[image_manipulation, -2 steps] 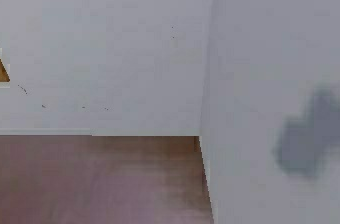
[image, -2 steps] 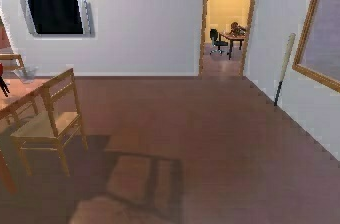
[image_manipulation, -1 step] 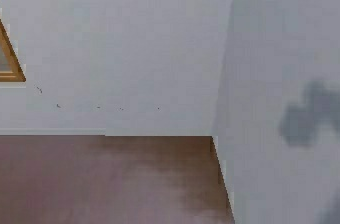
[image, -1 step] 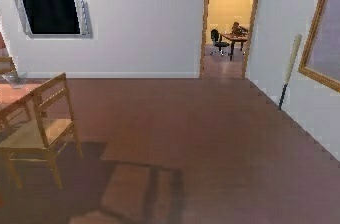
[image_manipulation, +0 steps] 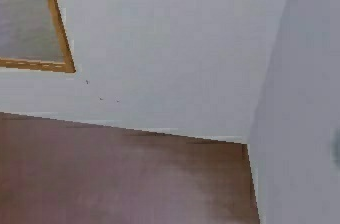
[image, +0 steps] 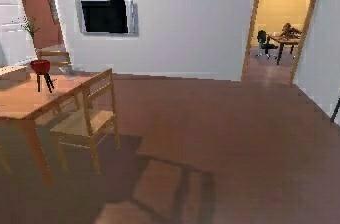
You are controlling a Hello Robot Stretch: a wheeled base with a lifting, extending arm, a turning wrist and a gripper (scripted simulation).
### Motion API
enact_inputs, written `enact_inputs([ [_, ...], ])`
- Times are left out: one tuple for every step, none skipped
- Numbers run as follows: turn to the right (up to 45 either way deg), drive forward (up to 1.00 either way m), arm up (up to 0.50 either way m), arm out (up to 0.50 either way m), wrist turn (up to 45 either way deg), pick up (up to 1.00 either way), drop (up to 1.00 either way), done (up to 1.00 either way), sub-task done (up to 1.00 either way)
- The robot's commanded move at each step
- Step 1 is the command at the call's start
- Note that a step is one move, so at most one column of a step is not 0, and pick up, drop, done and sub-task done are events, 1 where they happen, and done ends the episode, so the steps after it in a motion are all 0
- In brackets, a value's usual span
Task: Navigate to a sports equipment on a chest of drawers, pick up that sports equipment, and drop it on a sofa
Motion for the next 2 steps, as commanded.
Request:
enact_inputs([
  [0.0,1.00,0.00,0.00,0.0,0.00,0.00,0.00,0.00],
  [-3.0,0.00,0.00,0.00,0.0,0.00,0.00,0.00,0.00],
])
